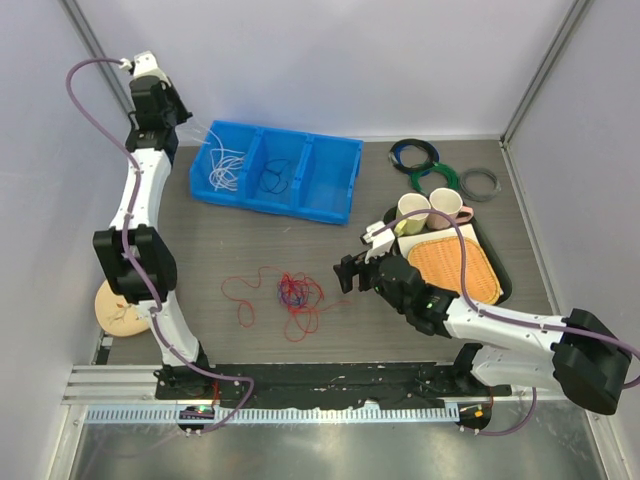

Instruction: Untangle the cables

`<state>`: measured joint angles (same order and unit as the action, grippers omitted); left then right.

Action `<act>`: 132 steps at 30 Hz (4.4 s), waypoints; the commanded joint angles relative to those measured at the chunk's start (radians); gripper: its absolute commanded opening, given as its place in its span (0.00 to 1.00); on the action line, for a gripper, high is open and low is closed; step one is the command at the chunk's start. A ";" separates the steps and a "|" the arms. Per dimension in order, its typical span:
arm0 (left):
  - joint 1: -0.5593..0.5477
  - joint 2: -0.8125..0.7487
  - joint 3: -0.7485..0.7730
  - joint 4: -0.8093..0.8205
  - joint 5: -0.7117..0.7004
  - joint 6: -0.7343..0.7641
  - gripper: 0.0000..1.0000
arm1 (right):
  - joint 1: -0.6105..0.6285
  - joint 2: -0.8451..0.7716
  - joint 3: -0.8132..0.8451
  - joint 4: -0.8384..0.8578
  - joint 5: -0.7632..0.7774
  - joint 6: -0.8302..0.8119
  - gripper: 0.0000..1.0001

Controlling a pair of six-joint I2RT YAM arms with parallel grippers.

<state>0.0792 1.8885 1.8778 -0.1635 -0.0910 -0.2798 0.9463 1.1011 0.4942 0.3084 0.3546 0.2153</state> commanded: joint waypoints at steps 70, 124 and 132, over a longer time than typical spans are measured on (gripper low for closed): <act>-0.544 -0.920 -1.135 -0.067 -0.087 -0.462 1.00 | -0.001 0.104 0.079 0.035 -0.276 0.024 0.84; -0.739 -0.983 -1.527 0.142 0.116 -0.607 0.00 | -0.007 0.835 0.931 -0.379 -0.461 0.028 0.01; -0.739 -1.026 -1.499 0.015 -0.016 -0.616 0.00 | -0.104 0.552 0.729 -0.339 -0.100 0.133 0.01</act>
<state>-0.6552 0.9005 0.3290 -0.0830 -0.0185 -0.9054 0.9096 1.8614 1.3113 -0.1070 0.0166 0.2745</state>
